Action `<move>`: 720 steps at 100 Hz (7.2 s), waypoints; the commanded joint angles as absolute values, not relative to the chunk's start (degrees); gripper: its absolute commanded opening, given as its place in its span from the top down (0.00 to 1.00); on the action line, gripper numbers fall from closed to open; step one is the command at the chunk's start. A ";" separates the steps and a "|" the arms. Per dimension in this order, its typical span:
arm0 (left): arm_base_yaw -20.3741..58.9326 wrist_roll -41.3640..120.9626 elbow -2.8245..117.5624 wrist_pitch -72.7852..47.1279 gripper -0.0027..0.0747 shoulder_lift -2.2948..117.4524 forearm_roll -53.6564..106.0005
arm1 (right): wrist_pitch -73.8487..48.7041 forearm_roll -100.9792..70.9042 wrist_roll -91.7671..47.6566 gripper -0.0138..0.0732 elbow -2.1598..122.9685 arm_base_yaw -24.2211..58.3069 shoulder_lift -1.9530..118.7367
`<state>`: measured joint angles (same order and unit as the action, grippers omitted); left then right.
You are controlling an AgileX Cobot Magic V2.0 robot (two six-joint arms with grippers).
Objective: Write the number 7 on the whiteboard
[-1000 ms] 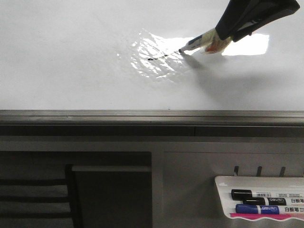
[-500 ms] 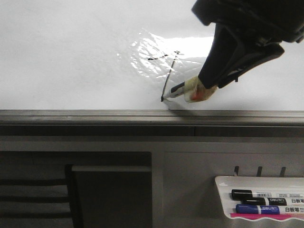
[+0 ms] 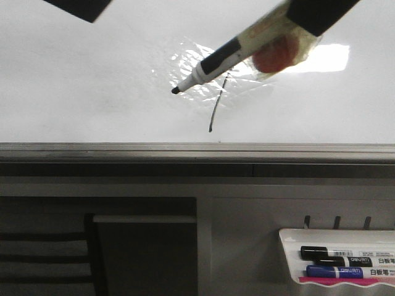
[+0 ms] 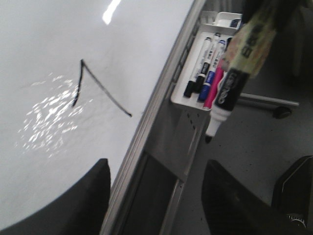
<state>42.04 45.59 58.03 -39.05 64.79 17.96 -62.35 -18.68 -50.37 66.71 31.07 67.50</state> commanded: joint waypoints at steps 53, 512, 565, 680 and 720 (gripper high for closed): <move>52.11 46.30 62.78 -29.81 0.46 74.57 19.75 | -58.72 -19.43 -53.14 0.89 68.64 31.16 66.09; 15.62 -14.38 50.51 -16.46 0.85 75.47 -9.93 | -60.58 -5.72 -29.51 0.43 61.86 25.27 50.08; 15.62 -14.07 56.37 -29.19 0.54 69.94 -12.11 | -61.59 -2.10 -26.02 0.43 61.86 25.27 48.95; 22.96 -10.33 32.26 -13.53 0.99 36.54 -12.02 | -22.40 -2.22 -3.91 0.92 32.89 25.27 34.19; 22.96 -10.33 32.13 -13.53 0.99 36.39 -12.02 | -22.40 -2.22 -3.91 0.92 32.89 25.27 34.19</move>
